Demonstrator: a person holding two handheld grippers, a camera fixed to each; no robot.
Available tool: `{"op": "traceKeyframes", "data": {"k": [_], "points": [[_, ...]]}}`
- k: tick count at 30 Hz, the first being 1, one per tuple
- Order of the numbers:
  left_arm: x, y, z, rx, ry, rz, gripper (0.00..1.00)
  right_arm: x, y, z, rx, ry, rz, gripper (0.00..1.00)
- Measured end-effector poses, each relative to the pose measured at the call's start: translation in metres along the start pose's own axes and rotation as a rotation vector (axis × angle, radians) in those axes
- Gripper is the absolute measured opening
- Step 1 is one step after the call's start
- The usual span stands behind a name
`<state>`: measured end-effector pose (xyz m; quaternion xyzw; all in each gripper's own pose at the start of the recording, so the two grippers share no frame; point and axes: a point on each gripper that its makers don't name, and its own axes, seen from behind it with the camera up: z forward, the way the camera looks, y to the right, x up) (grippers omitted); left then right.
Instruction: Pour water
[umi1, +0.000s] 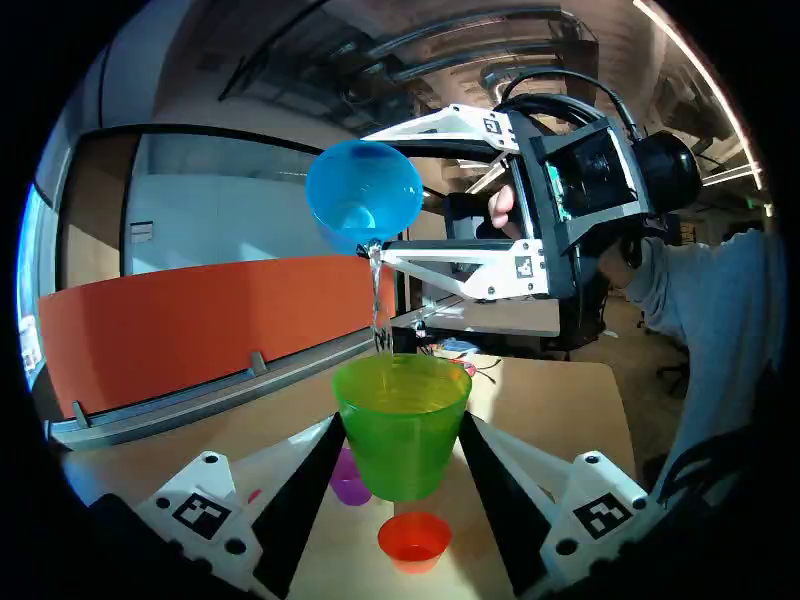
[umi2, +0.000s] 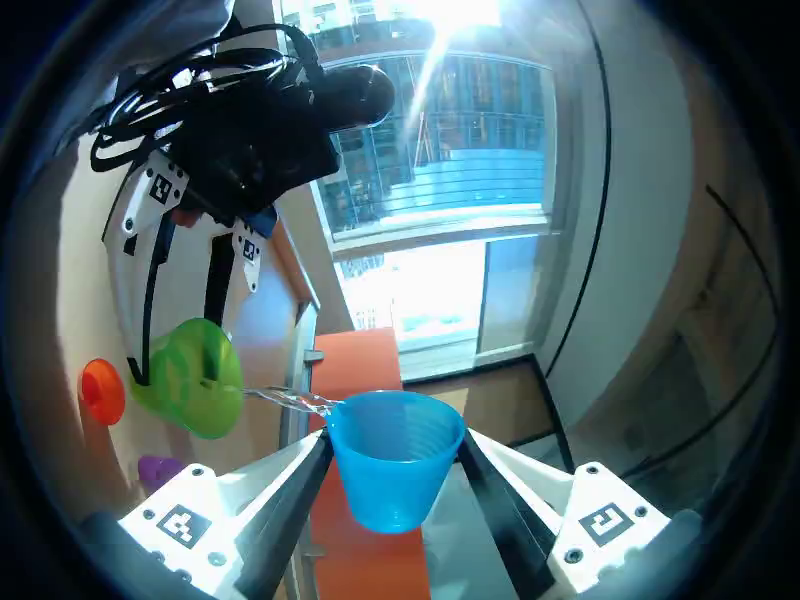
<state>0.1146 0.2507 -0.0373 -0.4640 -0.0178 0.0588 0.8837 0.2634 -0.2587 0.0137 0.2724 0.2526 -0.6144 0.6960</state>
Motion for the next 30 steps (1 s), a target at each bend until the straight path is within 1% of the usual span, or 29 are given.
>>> {"op": "traceKeyframes", "data": {"k": [15,30], "points": [[0.003,0.0,0.001,0.004,0.002,0.001,0.81,0.002,0.008,0.002,-0.016,-0.002,-0.084,0.92],[0.004,0.001,0.001,0.007,0.005,0.003,0.82,0.011,0.017,0.002,-0.034,0.004,-0.173,0.92]]}}
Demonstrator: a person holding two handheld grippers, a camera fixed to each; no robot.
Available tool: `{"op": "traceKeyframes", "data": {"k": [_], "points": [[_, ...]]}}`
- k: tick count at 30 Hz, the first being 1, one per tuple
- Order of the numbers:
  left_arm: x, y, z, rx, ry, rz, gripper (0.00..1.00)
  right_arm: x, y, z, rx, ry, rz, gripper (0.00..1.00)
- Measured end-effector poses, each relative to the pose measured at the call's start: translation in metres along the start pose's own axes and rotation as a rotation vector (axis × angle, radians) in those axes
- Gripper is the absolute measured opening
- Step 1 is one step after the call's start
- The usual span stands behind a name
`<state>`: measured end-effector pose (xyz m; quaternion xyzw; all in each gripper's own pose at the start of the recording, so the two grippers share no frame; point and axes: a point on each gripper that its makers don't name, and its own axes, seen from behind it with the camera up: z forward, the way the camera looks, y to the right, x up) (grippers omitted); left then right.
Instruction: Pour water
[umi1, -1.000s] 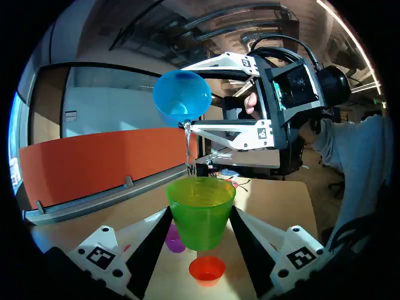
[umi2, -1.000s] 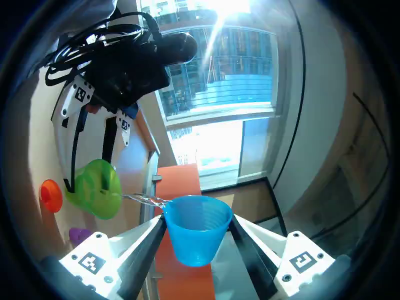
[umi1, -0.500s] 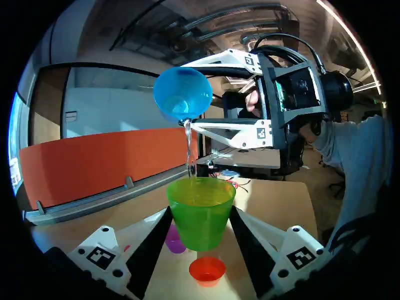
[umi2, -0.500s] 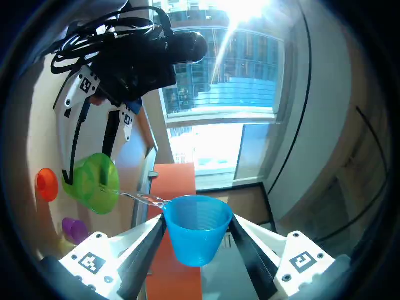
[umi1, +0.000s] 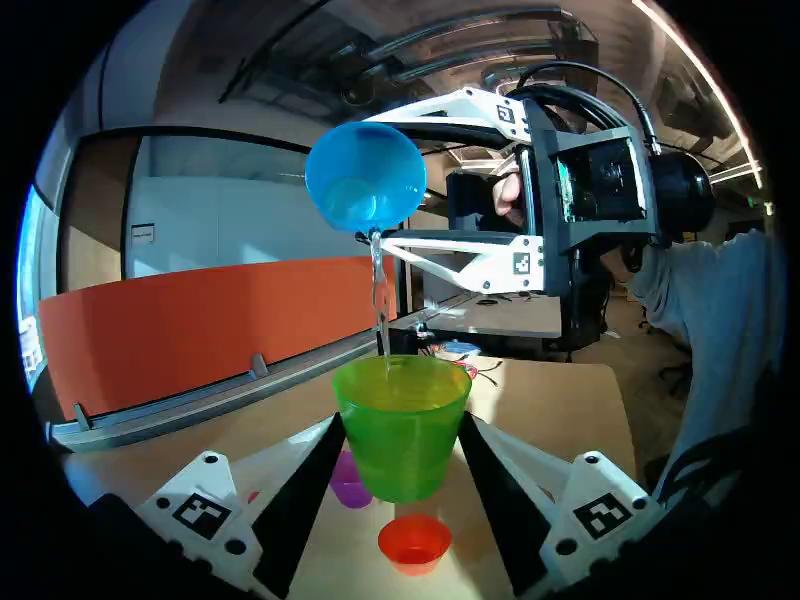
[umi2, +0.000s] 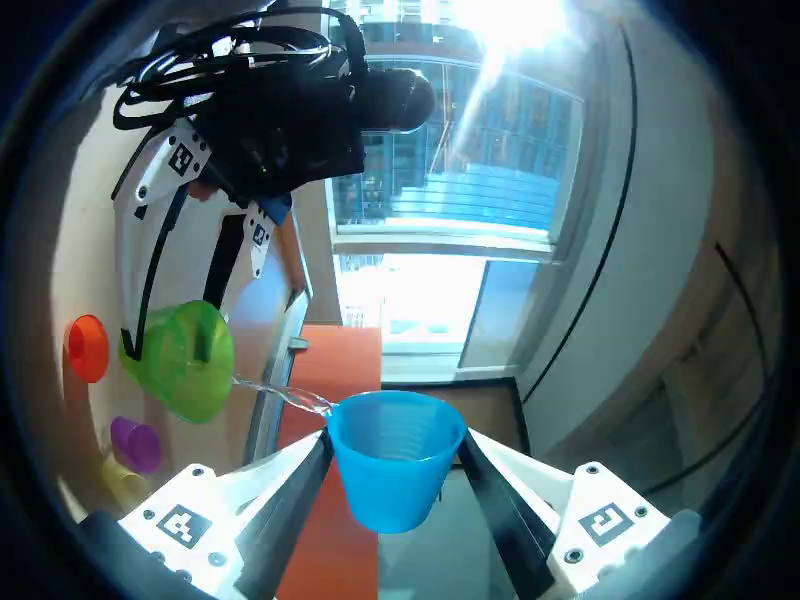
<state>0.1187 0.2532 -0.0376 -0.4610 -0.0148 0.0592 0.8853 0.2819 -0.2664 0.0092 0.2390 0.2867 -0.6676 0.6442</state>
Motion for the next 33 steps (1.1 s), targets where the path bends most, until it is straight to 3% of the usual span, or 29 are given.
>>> {"op": "traceKeyframes", "data": {"k": [21,29,33], "points": [[0.004,0.001,0.001,0.002,0.01,0.0,0.82,0.011,0.009,0.001,-0.008,0.004,-0.139,0.92],[0.006,0.001,0.002,0.005,0.014,-0.001,0.82,0.011,0.007,-0.002,-0.007,0.009,-0.108,0.92],[0.008,0.0,0.002,0.007,0.017,-0.001,0.81,0.009,0.007,-0.005,-0.007,0.011,-0.021,0.92]]}}
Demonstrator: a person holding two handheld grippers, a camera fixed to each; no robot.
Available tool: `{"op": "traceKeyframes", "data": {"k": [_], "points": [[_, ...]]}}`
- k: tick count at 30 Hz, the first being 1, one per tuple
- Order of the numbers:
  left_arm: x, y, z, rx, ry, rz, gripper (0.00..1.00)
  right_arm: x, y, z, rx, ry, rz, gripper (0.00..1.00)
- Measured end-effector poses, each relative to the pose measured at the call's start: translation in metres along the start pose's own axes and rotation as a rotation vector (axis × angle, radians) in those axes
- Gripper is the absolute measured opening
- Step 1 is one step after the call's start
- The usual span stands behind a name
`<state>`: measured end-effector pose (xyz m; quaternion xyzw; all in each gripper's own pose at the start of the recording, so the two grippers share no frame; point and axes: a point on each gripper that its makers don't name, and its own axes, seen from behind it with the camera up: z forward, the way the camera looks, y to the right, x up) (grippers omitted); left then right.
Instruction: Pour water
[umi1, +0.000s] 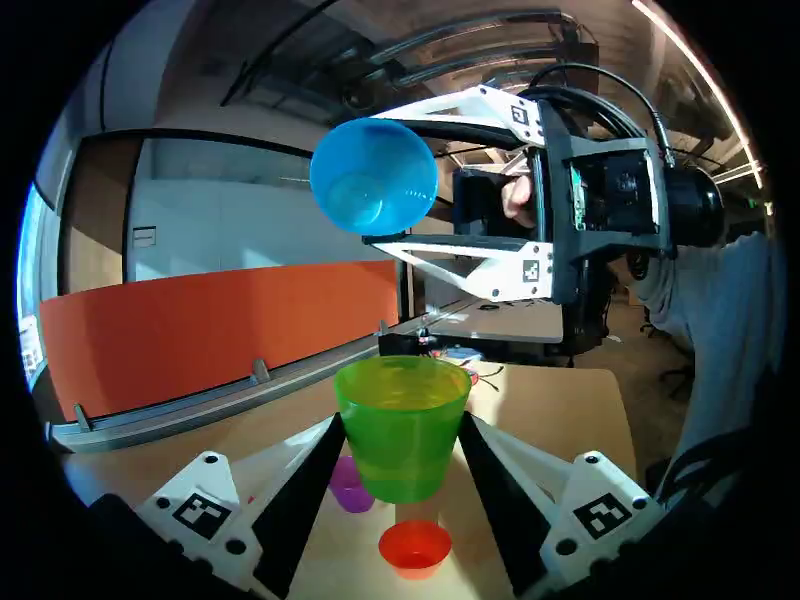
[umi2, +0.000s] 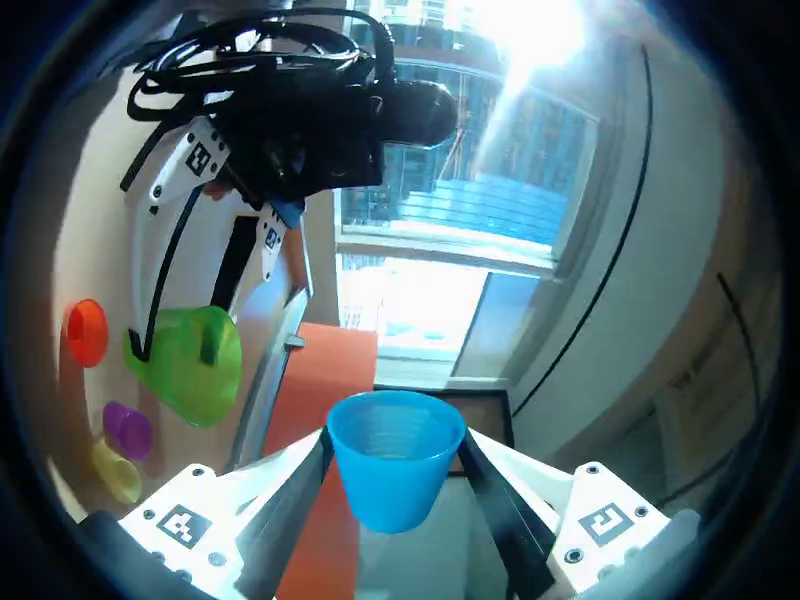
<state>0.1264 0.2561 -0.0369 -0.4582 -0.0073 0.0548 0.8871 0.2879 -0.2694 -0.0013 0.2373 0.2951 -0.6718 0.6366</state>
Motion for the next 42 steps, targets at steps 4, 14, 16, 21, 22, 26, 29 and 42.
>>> {"op": "traceKeyframes", "data": {"k": [4,14,16,21,22,26,29,42], "points": [[0.0,-0.001,-0.001,0.003,0.002,0.001,0.82,-0.004,-0.001,-0.004,0.002,0.002,0.148,0.92],[0.002,-0.003,-0.004,0.012,0.005,0.006,0.81,-0.002,-0.013,-0.022,0.032,0.023,0.607,0.92],[0.003,-0.004,-0.005,0.014,0.006,0.006,0.82,0.0,-0.014,-0.025,0.034,0.033,0.713,0.92],[0.003,-0.007,-0.007,0.021,0.007,0.007,0.82,0.001,-0.016,-0.032,0.04,0.048,0.943,0.92],[0.003,-0.008,-0.007,0.023,0.008,0.008,0.82,0.001,-0.017,-0.034,0.042,0.049,0.982,0.92],[0.004,-0.011,-0.008,0.029,0.01,0.009,0.82,0.0,-0.021,-0.037,0.057,0.047,1.119,0.91],[0.005,-0.012,-0.009,0.033,0.011,0.01,0.81,0.001,-0.026,-0.039,0.076,0.046,1.224,0.91],[0.003,-0.023,-0.014,0.065,0.006,0.023,0.82,-0.003,-0.037,-0.049,0.115,0.042,1.427,0.91]]}}
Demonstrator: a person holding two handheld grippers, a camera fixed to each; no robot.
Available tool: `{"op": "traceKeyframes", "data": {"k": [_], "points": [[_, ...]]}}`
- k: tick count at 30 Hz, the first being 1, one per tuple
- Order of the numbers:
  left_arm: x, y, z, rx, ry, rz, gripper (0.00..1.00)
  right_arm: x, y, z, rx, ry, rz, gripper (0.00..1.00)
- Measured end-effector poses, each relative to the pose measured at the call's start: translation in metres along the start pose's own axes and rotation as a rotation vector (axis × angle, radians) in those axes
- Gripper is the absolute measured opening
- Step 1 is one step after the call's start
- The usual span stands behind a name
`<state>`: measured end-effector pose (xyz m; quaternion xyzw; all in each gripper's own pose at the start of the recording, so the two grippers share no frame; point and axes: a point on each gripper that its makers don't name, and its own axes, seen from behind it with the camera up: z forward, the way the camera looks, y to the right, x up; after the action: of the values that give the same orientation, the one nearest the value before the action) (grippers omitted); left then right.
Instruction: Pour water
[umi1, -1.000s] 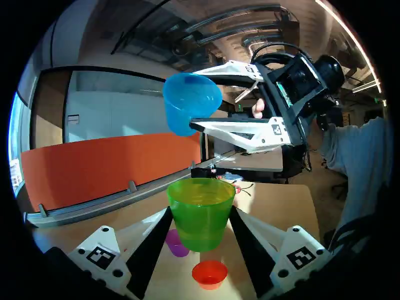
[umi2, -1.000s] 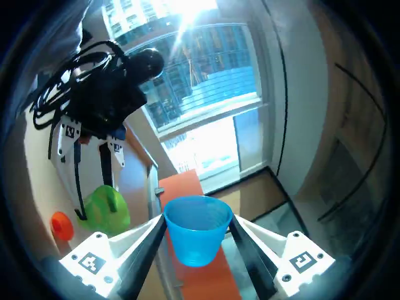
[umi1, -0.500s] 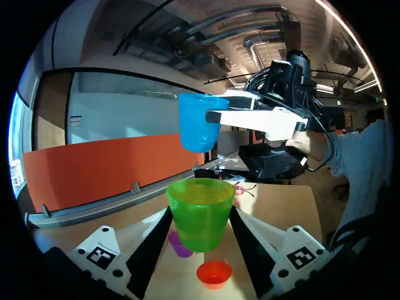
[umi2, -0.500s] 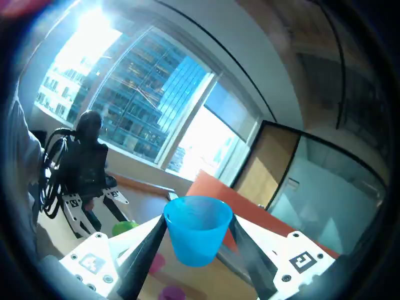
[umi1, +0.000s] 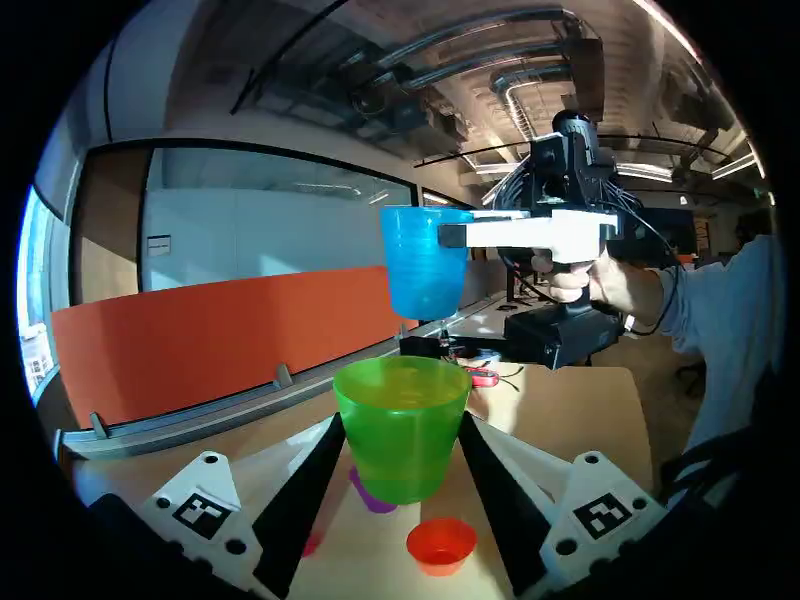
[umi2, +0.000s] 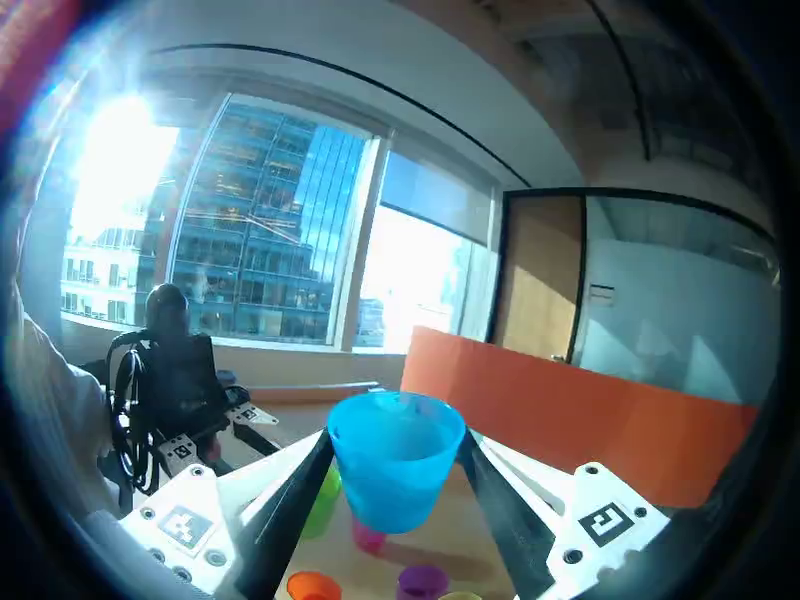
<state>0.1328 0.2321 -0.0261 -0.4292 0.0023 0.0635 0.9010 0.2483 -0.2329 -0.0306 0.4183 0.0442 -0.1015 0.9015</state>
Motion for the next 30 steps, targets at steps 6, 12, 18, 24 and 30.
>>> {"op": "traceKeyframes", "data": {"k": [6,12,18,24,30], "points": [[-0.009,-0.011,-0.008,0.028,-0.018,0.01,0.82,-0.017,0.007,-0.009,-0.017,-0.03,0.007,0.91],[-0.02,-0.022,-0.018,0.059,-0.043,0.013,0.82,-0.032,0.015,-0.021,-0.036,-0.047,0.033,0.92],[-0.035,-0.032,-0.029,0.091,-0.07,0.014,0.81,-0.052,0.023,-0.035,-0.054,-0.069,0.05,0.92],[-0.05,-0.035,-0.039,0.111,-0.099,0.022,0.81,-0.076,0.027,-0.046,-0.066,-0.092,0.063,0.92],[-0.064,-0.035,-0.047,0.117,-0.124,0.018,0.81,-0.099,0.025,-0.052,-0.061,-0.111,0.085,0.92]]}}
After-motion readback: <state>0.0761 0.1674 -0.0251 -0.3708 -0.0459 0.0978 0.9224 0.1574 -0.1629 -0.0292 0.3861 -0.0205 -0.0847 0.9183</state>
